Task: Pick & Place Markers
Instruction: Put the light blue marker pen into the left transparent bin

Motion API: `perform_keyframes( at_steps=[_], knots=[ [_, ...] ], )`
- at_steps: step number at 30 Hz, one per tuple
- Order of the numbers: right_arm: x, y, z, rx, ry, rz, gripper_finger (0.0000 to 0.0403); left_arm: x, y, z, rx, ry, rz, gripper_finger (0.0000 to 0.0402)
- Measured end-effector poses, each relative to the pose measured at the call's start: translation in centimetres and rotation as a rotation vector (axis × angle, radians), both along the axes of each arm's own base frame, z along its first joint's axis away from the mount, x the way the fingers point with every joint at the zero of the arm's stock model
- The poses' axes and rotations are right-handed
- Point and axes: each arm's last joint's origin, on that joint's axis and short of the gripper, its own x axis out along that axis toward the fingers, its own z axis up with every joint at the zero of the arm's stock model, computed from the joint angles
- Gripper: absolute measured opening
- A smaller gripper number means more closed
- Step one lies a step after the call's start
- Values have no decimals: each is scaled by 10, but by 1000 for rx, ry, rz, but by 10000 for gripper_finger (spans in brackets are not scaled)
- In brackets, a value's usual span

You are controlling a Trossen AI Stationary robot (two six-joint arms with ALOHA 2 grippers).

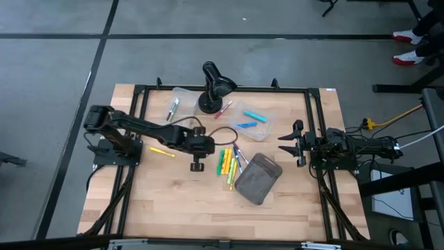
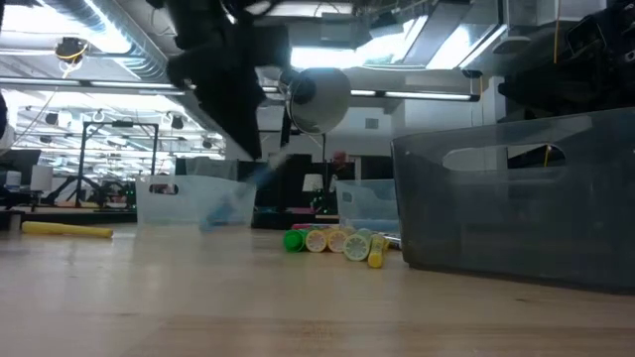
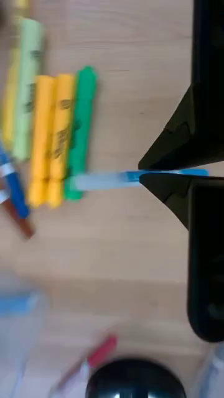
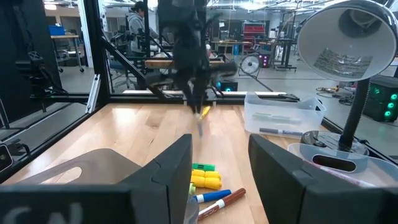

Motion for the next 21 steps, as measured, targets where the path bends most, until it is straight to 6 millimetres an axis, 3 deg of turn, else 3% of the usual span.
perform_keyframes(
  at_steps=[6,11,14,21],
  knots=[
    [0,0,0,0,0,0,157,-26,4,8,10,-152,93,1],
    [0,0,0,0,0,-1,157,-39,6,4,1,-166,128,1],
    [0,0,0,0,0,0,157,-39,5,1,-27,-164,123,4],
    [0,0,0,0,0,0,157,-17,11,-12,50,-211,55,20]
  ],
)
